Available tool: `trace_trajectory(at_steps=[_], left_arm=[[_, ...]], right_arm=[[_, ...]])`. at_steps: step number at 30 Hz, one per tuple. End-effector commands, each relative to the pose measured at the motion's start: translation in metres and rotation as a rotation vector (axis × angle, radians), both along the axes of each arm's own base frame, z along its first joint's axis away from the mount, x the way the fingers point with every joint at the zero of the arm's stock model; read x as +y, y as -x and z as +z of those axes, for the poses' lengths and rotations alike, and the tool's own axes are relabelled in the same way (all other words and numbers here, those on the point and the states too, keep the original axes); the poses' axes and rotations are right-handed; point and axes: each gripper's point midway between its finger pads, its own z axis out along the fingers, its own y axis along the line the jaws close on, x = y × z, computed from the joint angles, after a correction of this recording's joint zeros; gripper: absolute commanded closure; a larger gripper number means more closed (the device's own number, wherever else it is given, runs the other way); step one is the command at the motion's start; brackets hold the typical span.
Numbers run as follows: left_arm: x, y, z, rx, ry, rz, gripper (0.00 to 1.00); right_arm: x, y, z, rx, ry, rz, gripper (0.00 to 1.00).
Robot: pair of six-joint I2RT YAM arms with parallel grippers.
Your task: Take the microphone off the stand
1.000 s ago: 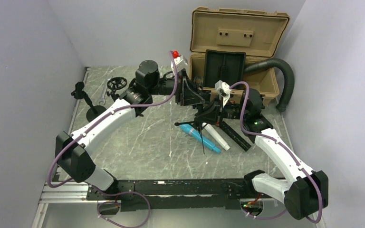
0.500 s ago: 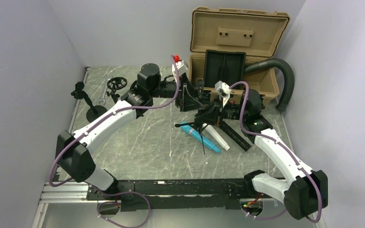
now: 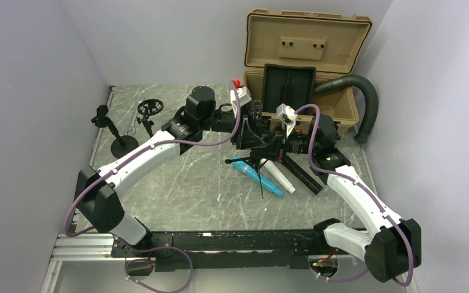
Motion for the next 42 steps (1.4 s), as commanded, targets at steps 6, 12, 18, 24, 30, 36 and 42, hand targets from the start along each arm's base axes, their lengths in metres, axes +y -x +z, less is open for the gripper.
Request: trace_trajectory(at_steps=[6,12,18,24,30,36,42], left_arm=[[-0.004,0.000,0.023,-0.070,0.035,-0.019,0.50],[-0.003,0.004,0.025,-0.066,0.043,-0.038,0.61],[-0.004,0.005,0.021,-0.058,0.040,-0.049,0.66],[-0.002,0.008,0.013,-0.054,0.032,-0.059,0.99],[0.001,0.012,0.007,-0.048,0.024,-0.056,1.00],[0.005,0.012,0.011,-0.047,0.024,-0.026,1.00],[0.008,0.018,0.019,-0.043,0.047,-0.028,1.00]], right_arm=[[-0.002,0.003,0.020,-0.094,-0.036,0.010,1.00],[-0.002,0.003,0.020,-0.092,-0.037,0.010,1.00],[-0.002,0.002,0.020,-0.092,-0.037,0.007,1.00],[-0.003,0.001,0.021,-0.094,-0.039,-0.004,1.00],[-0.005,-0.002,0.021,-0.090,-0.039,-0.028,0.89],[-0.006,-0.005,0.022,-0.085,-0.042,-0.040,0.72],[-0.007,-0.006,0.022,-0.084,-0.044,-0.047,0.60]])
